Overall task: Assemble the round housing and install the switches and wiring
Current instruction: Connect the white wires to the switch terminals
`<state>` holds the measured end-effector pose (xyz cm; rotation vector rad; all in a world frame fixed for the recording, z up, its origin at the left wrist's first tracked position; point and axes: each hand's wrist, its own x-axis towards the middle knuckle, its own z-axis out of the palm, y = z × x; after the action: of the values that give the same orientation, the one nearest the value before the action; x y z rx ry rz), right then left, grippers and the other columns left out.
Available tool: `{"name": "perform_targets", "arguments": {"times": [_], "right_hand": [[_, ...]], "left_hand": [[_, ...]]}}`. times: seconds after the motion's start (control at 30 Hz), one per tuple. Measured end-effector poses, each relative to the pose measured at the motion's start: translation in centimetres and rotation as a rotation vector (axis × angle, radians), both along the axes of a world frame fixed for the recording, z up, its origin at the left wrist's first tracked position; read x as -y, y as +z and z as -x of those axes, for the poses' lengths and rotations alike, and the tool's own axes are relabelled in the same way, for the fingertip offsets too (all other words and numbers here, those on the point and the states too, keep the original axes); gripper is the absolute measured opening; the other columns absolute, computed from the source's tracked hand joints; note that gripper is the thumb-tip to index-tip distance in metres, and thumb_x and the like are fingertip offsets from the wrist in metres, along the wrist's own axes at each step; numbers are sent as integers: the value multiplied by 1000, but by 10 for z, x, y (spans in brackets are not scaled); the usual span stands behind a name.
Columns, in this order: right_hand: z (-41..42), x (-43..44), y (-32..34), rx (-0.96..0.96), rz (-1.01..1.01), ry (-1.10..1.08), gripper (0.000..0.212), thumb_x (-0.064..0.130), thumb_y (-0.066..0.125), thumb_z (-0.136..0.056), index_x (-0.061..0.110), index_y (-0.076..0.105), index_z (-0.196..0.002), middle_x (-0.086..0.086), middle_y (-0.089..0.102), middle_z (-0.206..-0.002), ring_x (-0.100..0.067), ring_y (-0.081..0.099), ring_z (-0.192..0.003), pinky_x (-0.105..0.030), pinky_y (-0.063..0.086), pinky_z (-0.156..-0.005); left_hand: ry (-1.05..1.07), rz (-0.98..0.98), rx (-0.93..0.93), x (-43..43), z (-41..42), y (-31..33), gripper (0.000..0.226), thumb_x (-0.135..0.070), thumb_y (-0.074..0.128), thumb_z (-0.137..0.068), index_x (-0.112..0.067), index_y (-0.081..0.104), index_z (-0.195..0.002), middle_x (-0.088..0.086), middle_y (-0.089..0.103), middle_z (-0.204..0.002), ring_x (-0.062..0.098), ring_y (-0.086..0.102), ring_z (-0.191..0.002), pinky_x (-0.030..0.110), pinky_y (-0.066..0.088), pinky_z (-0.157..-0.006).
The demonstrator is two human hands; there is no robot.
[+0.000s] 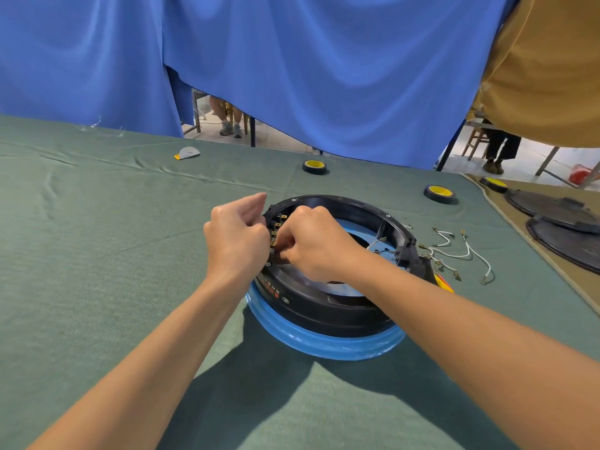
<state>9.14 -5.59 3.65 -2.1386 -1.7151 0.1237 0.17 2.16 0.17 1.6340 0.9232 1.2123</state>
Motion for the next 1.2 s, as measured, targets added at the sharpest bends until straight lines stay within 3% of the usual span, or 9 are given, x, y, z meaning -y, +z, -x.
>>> {"name": "perform_targets", "arguments": {"times": [0.37,0.53,0.57,0.6,0.63,0.7,0.93,1.03,1.2], "right_hand": [[-23,42,26,-125,-255,8,11,25,69,-88,19,78,-88,20,59,-68,2,56,-67,-7,40,-62],[-73,88,20,-118,-568,-208,12,24,69,-88,18,77,-82,6,70,-76,-9,60,-70,-19,45,-68],[-86,94,15,-126,-579,-259,12,22,69,-87,17,76,-81,3,70,-77,-10,59,-69,-23,45,-69],[-101,99,10,-125,-568,-307,12,21,69,-87,15,76,-81,1,71,-77,-13,59,-70,-25,45,-71],[-116,103,6,-114,-532,-349,13,21,68,-88,14,76,-82,-1,71,-79,-15,59,-71,-27,43,-72],[-146,109,-5,-73,-432,-418,16,23,66,-90,12,76,-84,-4,72,-83,-18,59,-75,-25,36,-72],[-182,118,-59,47,-283,-544,20,26,57,-93,16,74,-93,-5,67,-95,-26,55,-95,-34,43,-80],[-183,117,-63,65,-197,-482,21,25,55,-93,18,75,-96,-6,66,-101,-26,54,-99,-37,44,-88],[-180,118,-64,112,-182,-421,22,27,55,-93,18,74,-98,-5,65,-105,-27,54,-105,-37,44,-92]], "left_hand": [[-27,-154,-146,-3,5,4,43,8,52,-86,-8,67,-122,3,70,-119,6,64,-110,20,45,-101],[-13,-267,-339,-8,1,12,20,3,53,-86,4,67,-101,-13,57,-104,3,51,-108,24,44,-94],[5,-297,-390,-7,-1,15,17,-1,54,-86,4,66,-97,9,44,-74,3,39,-89,24,44,-90],[24,-332,-437,-5,-4,18,19,-5,55,-87,0,70,-98,17,73,-93,13,60,-111,28,46,-90],[37,-367,-500,-1,-7,22,21,-9,55,-89,-3,71,-101,18,73,-99,37,64,-102,34,47,-91],[68,-436,-684,7,-14,31,27,-19,53,-92,-10,70,-112,19,70,-109,44,59,-107,42,46,-87],[-64,-718,-1041,34,-65,55,39,-48,38,-100,-16,60,-101,10,67,-99,31,52,-78,33,37,-61],[-303,-744,-1064,53,-98,56,66,-68,29,-94,-17,51,-130,5,63,-124,29,59,-108,40,49,-82],[-470,-680,-1191,66,-124,40,88,-83,15,-82,-32,22,-153,0,19,-162,31,15,-149,63,10,-116]]}}
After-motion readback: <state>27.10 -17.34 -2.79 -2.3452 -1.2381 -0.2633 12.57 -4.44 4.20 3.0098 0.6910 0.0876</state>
